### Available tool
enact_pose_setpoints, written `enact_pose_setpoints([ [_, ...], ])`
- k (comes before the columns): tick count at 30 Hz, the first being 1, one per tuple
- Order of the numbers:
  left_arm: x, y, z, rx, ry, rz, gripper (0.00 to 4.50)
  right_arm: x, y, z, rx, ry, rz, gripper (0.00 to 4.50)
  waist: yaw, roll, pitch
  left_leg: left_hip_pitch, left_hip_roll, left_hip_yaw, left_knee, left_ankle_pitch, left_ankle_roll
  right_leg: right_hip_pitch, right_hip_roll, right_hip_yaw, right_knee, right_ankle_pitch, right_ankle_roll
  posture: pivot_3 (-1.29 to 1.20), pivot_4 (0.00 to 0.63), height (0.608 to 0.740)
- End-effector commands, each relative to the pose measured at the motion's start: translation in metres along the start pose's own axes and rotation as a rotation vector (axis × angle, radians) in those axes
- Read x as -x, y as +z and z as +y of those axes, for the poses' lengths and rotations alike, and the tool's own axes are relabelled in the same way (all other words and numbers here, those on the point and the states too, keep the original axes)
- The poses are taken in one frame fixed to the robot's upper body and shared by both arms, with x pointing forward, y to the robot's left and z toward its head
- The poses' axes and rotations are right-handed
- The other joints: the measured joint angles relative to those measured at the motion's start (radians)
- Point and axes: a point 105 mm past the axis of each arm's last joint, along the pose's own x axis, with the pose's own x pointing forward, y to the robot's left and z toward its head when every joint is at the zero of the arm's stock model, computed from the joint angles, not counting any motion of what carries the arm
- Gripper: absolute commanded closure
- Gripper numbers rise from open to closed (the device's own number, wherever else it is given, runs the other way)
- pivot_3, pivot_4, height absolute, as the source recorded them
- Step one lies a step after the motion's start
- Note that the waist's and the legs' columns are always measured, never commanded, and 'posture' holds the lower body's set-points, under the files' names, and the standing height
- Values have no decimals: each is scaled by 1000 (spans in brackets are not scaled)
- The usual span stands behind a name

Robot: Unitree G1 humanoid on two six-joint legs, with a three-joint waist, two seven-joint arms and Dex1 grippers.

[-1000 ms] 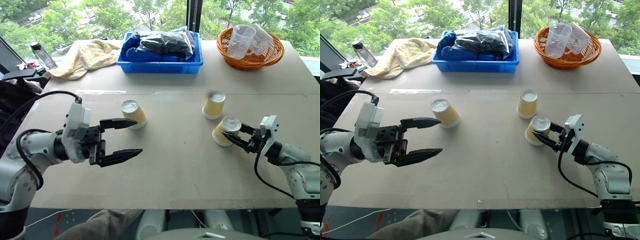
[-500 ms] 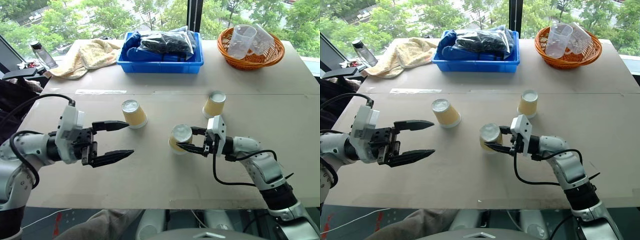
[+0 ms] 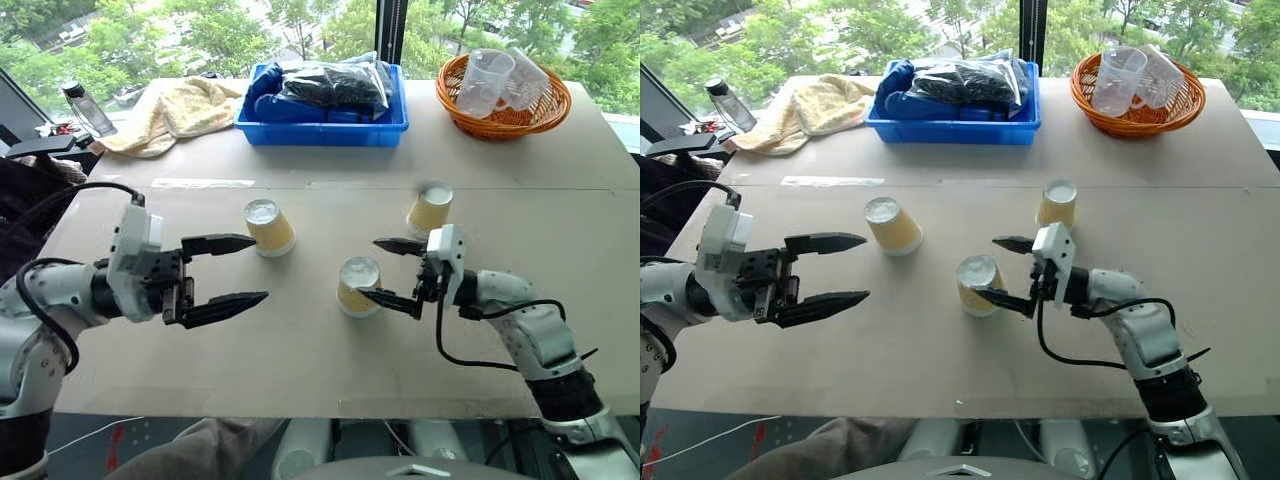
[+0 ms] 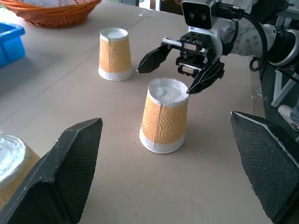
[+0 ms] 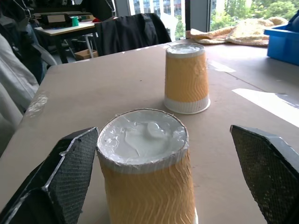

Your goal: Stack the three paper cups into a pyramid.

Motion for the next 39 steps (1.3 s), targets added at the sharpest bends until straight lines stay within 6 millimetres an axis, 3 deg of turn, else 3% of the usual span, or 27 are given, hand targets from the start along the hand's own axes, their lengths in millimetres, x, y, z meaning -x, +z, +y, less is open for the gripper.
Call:
enact_pose_setpoints([
  [1,-5,21,6,-55,60,-55,0,25,16,-16,69,-135,-38,39,-1,0,0,0,0,0,0,0,0,0,0,0,0,0,0,0,150,740],
  [6,-26,24,25,-61,187,-60,0,46,24,-59,113,-377,-59,39,-11,0,0,1,0,2,0,0,0,-1,1,3,3,0,0,0,150,740],
  [9,-41,28,31,-57,210,-71,0,41,26,-78,111,-465,-83,39,-14,-1,0,1,0,3,3,1,-2,-2,1,3,10,0,0,0,150,740],
  [15,-47,26,36,-91,211,-36,0,18,9,-95,77,-521,-85,39,-32,-1,0,1,0,4,4,3,-4,-5,2,6,16,0,0,0,150,740],
  [20,-46,23,35,-105,204,-16,0,10,3,-110,71,-591,-90,39,-32,-1,1,1,0,5,5,3,-4,-6,2,6,16,0,0,0,150,740],
  [28,-45,21,32,-106,183,-20,0,-10,-4,-109,56,-514,-89,39,-32,-1,1,1,0,4,5,3,-4,-6,2,6,15,0,0,0,150,740],
  [29,-45,21,32,-106,181,-23,0,-11,-4,-109,58,-511,-91,529,-32,-1,1,1,0,5,5,3,-4,-6,2,7,16,0,0,0,150,740],
  [31,-46,24,30,-102,161,-42,0,-11,-2,-111,63,-514,-102,891,-32,-1,1,1,0,4,5,3,-4,-6,2,7,16,0,0,0,150,740],
  [33,-46,26,26,-100,136,-54,0,-11,-2,-111,64,-513,-106,1796,-33,-1,1,1,0,4,5,3,-4,-6,2,7,16,0,0,0,150,740],
  [35,-45,25,24,-100,124,-54,0,-11,-2,-108,65,-501,-111,2356,-32,-1,1,1,0,4,5,3,-4,-6,2,6,16,0,0,0,150,740],
  [39,-42,22,15,-99,67,-35,0,-3,4,-91,71,-410,-122,2361,-32,-1,1,1,0,5,5,3,-4,-6,2,7,16,0,0,0,150,740],
])
